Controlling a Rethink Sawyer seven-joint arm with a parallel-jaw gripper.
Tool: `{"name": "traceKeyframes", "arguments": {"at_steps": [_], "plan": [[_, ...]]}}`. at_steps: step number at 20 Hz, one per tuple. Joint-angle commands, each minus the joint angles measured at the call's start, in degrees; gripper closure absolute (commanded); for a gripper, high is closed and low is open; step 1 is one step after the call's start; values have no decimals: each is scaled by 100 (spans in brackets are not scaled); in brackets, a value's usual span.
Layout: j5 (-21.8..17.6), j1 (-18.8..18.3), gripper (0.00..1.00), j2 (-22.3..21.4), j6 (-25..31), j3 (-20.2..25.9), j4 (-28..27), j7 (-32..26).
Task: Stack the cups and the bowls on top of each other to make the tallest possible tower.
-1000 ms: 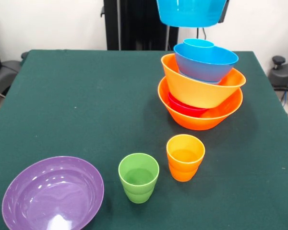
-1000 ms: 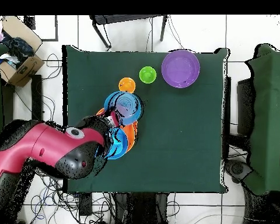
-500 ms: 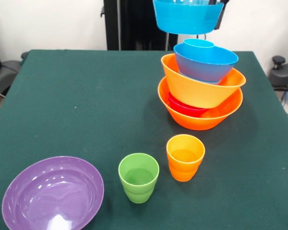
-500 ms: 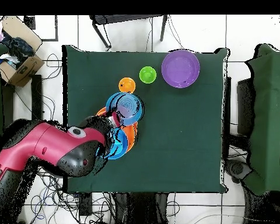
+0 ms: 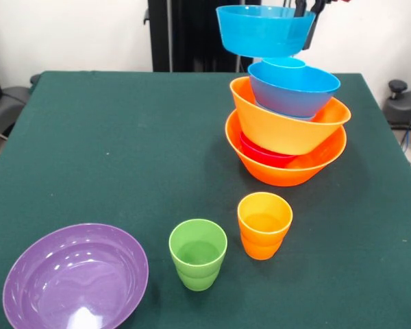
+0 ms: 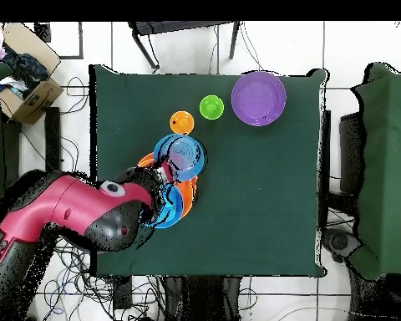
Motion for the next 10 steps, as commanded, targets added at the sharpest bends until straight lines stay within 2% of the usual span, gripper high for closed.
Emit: {"name": "traceKeyframes", "arguments": {"at_steps": [1,4,10], "plan": [[109,-46,100,204,-300,1203,-591,178],[13,-26,100,207,-498,1249,-587,376],[8,-32,100,41,-658,1463,-613,91]]}}
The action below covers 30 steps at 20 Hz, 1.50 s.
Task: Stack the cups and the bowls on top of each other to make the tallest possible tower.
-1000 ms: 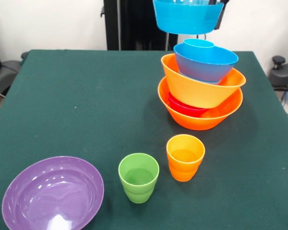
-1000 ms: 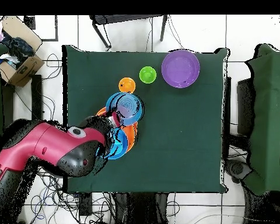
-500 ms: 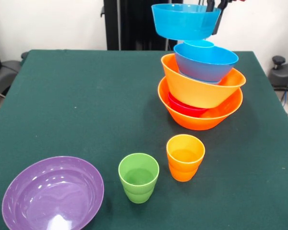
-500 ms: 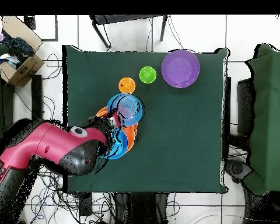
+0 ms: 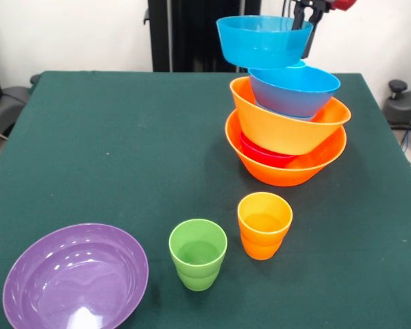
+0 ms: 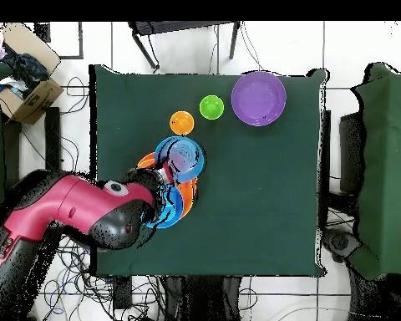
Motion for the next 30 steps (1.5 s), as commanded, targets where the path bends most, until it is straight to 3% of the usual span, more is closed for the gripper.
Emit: {"name": "traceKeyframes", "arguments": {"at_steps": [1,4,7,16,24,30], "plan": [[20,-43,100,53,-641,1306,-617,53],[-135,-37,100,71,-859,1337,-660,344],[-106,-18,100,-2,-890,1392,-634,212],[-318,58,100,127,-1227,1294,-563,636],[-335,82,100,197,-1194,1201,-513,692],[-263,49,100,304,-811,1074,-572,535]]}}
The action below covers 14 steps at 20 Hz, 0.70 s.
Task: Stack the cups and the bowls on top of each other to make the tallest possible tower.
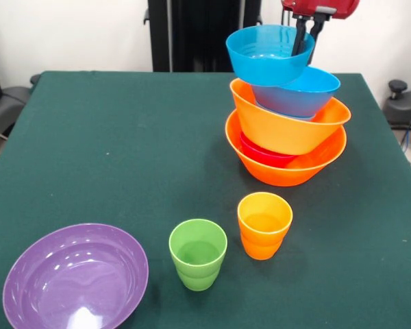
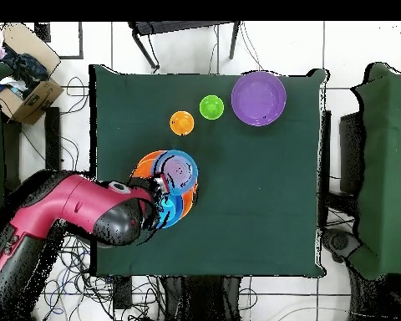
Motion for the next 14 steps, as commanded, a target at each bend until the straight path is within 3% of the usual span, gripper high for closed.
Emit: {"name": "traceKeyframes", "arguments": {"at_steps": [1,7,14], "plan": [[-23,13,100,382,155,746,-560,544],[100,-73,100,712,860,342,-637,817],[256,-168,100,891,1263,108,-698,886]]}}
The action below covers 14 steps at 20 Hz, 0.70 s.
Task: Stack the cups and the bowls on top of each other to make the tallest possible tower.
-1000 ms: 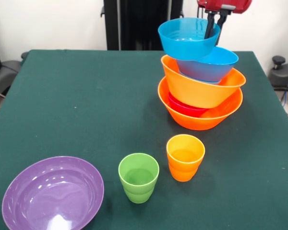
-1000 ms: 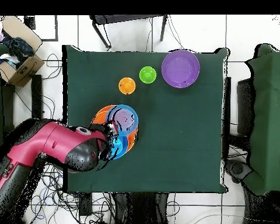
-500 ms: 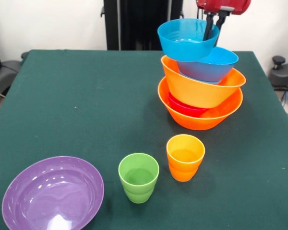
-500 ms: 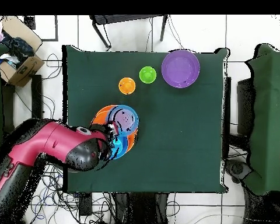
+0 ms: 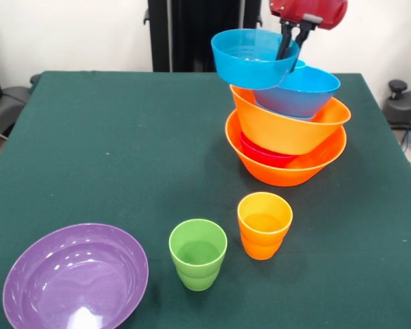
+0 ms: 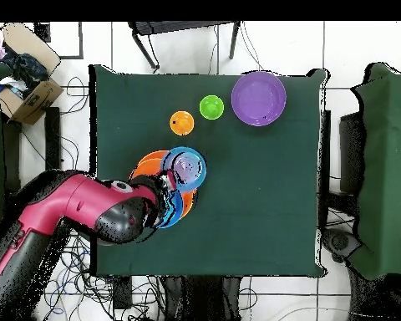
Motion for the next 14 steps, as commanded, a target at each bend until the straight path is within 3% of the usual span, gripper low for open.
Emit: {"name": "traceKeyframes", "arguments": {"at_steps": [1,14], "plan": [[270,-162,100,450,890,315,-693,915],[393,-252,100,605,1300,153,-765,909]]}}
